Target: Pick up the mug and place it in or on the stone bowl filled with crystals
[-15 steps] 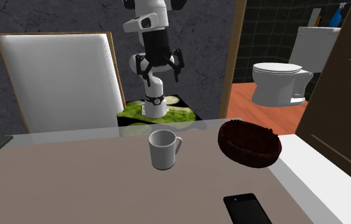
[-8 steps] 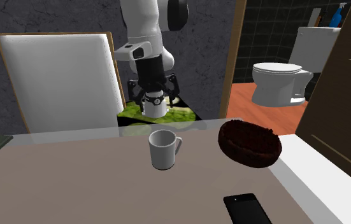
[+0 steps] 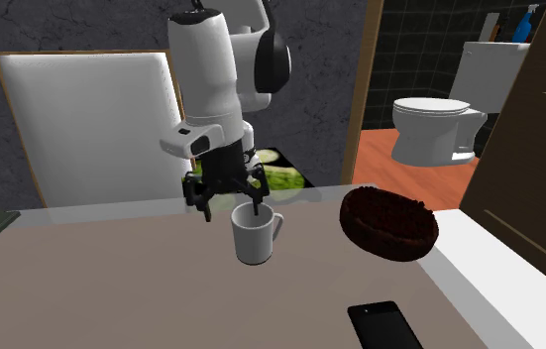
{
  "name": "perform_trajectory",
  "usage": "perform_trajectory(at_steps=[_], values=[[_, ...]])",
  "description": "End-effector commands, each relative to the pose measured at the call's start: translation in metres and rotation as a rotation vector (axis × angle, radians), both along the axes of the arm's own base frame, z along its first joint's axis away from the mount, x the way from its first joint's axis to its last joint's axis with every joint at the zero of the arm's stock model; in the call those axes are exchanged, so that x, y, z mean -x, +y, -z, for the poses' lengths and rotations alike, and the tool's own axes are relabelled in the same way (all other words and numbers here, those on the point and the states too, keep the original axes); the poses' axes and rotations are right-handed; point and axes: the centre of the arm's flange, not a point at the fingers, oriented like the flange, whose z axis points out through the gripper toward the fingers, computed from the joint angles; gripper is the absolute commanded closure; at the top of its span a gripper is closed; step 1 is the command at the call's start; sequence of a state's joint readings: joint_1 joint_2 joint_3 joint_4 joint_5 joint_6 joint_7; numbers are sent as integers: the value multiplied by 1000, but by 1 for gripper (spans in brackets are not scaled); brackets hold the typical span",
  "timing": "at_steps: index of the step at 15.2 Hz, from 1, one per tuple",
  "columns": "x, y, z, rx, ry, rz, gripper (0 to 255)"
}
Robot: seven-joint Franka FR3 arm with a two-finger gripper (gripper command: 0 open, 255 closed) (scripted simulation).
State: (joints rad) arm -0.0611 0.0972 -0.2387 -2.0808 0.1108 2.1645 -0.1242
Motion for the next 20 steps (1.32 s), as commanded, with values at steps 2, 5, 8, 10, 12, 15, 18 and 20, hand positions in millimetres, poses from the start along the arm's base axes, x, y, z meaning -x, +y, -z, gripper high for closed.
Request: perform_trajectory(at_steps=[2,5,8,10,12,15,18,20], values=[[-2,0,16,1,1,0,0],[-2,1,31,1,1,0,0],[-2,1,34,1,1,0,0],[-2,1,34,1,1,0,0],[-2,1,34,1,1,0,0],[-2,1,34,1,1,0,255],[-2,1,34,1,1,0,255],[-2,1,34,1,1,0,255]])
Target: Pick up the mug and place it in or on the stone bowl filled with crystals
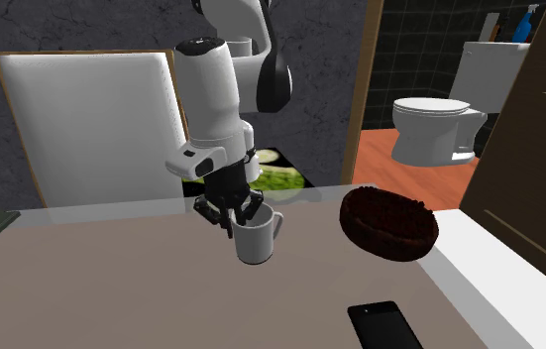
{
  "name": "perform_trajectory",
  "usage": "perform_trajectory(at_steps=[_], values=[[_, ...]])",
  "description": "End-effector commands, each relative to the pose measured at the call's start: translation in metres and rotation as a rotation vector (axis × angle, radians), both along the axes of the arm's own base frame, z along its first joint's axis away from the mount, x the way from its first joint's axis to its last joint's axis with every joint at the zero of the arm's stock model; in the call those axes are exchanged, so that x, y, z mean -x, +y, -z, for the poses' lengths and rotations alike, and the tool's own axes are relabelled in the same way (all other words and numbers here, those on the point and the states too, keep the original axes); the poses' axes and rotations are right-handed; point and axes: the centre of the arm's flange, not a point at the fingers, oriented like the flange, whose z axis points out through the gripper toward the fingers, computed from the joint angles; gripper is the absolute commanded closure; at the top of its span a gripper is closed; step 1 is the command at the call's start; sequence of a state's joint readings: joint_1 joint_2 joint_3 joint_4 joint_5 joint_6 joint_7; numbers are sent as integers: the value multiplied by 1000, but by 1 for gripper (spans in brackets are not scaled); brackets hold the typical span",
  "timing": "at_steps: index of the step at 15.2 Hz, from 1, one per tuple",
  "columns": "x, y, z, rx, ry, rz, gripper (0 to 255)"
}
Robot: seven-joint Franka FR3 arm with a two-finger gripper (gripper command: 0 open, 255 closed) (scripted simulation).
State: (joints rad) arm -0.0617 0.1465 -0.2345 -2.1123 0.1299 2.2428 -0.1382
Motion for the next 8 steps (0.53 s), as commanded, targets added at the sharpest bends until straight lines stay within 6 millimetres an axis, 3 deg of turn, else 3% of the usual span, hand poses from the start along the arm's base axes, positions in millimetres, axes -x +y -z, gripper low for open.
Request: perform_trajectory(at_steps=[1,4,8], values=[[0,0,0,0,0,0,255],[0,0,0,0,0,0,255],[0,0,-21,0,0,0,255]])
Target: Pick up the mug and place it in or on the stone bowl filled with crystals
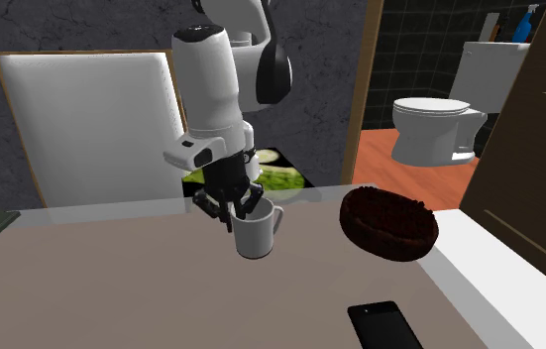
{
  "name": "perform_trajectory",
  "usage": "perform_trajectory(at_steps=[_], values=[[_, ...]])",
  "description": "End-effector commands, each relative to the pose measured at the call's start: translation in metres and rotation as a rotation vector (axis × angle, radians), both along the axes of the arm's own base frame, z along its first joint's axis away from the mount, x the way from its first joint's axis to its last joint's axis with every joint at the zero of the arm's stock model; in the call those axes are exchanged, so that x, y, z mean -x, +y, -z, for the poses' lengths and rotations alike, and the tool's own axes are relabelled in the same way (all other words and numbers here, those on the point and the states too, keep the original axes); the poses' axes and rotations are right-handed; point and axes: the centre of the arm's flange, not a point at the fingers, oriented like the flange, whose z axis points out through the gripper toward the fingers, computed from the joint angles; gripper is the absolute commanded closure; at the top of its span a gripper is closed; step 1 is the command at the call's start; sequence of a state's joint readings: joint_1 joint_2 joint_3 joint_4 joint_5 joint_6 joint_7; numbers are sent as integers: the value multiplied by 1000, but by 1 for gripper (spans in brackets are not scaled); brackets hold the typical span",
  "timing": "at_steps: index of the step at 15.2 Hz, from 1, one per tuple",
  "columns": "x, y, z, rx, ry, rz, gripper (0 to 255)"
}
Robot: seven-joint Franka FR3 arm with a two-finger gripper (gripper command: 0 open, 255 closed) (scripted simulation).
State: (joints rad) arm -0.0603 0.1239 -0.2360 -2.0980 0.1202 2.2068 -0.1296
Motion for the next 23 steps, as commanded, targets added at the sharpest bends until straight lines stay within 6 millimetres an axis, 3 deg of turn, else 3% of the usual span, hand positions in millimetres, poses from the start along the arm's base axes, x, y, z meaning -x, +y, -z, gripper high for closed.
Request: perform_trajectory(at_steps=[1,23], values=[[0,0,-11,0,0,0,255],[0,0,-127,0,0,0,255]])
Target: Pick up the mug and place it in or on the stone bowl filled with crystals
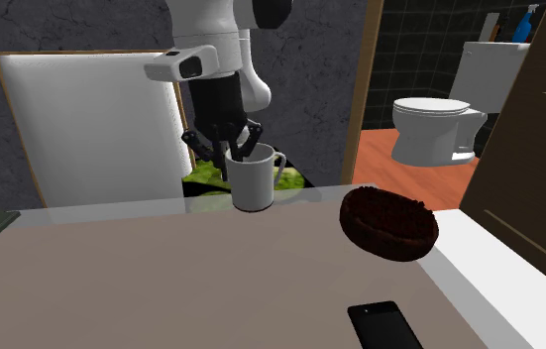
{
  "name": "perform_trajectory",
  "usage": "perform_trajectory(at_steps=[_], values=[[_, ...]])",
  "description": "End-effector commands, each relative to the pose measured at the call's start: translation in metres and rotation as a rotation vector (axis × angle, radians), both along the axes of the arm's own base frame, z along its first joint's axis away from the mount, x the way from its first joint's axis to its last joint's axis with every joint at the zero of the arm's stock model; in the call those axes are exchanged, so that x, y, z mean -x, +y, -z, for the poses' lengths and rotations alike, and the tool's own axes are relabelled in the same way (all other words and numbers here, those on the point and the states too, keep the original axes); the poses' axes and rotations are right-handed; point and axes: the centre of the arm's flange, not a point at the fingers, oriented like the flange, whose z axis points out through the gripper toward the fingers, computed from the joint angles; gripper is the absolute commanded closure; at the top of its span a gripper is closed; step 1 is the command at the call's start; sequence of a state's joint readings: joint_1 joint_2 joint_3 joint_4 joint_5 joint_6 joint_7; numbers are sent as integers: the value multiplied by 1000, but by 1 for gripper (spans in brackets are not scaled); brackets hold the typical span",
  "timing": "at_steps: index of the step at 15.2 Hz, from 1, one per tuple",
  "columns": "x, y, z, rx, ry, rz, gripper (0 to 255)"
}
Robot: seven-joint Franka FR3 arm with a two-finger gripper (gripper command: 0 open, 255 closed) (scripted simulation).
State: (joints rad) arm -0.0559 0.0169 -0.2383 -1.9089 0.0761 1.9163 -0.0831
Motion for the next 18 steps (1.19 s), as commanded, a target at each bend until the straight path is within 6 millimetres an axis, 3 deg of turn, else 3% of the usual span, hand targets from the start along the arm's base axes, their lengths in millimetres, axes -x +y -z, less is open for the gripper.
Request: perform_trajectory(at_steps=[1,6,18], values=[[1,-1,-11,0,0,0,255],[1,-1,-35,0,0,0,255],[-34,153,-46,0,0,0,255]])
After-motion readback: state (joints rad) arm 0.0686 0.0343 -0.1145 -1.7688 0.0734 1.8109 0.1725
